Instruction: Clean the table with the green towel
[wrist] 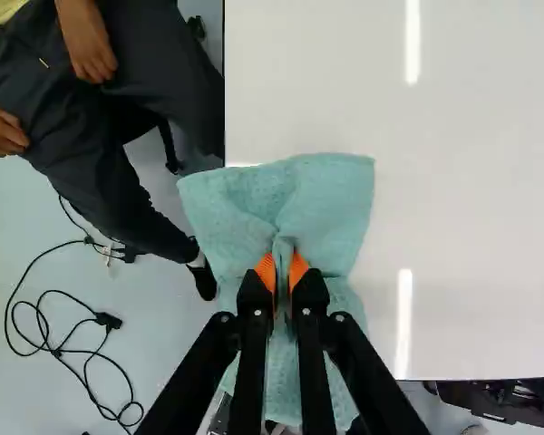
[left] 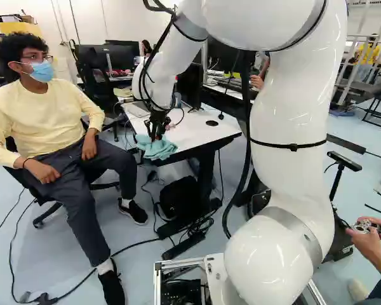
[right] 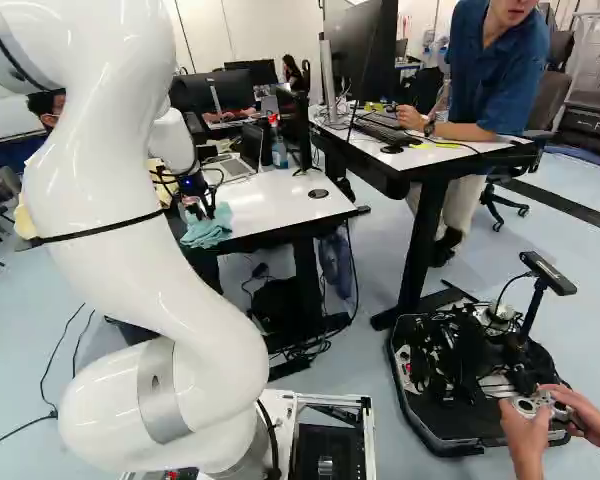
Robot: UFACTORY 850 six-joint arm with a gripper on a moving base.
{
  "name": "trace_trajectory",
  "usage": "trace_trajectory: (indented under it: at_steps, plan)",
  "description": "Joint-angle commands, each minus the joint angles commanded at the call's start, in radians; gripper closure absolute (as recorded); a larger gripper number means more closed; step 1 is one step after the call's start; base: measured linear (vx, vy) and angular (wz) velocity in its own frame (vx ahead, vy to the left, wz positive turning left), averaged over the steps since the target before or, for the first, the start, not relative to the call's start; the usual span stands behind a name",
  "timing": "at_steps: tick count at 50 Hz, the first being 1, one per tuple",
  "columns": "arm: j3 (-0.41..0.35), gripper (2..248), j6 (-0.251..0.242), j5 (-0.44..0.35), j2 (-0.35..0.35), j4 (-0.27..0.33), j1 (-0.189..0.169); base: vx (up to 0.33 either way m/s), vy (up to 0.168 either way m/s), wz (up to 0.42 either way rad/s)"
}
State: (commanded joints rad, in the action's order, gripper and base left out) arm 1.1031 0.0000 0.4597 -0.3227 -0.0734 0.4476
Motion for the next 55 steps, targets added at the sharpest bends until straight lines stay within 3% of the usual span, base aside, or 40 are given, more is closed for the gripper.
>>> trace_trajectory:
  at_steps: [16,27,41,55]
  plan:
    - [-0.039,211,0.000,0.000,0.031,0.000,0.046,0.000,0.000,0.000]
    - [-0.091,211,0.000,0.000,0.074,0.000,0.059,0.000,0.000,0.000]
    - [-0.167,211,0.000,0.000,0.137,0.000,0.046,0.000,0.000,0.000]
    - [-0.207,211,0.000,0.000,0.171,0.000,0.001,0.000,0.000,0.000]
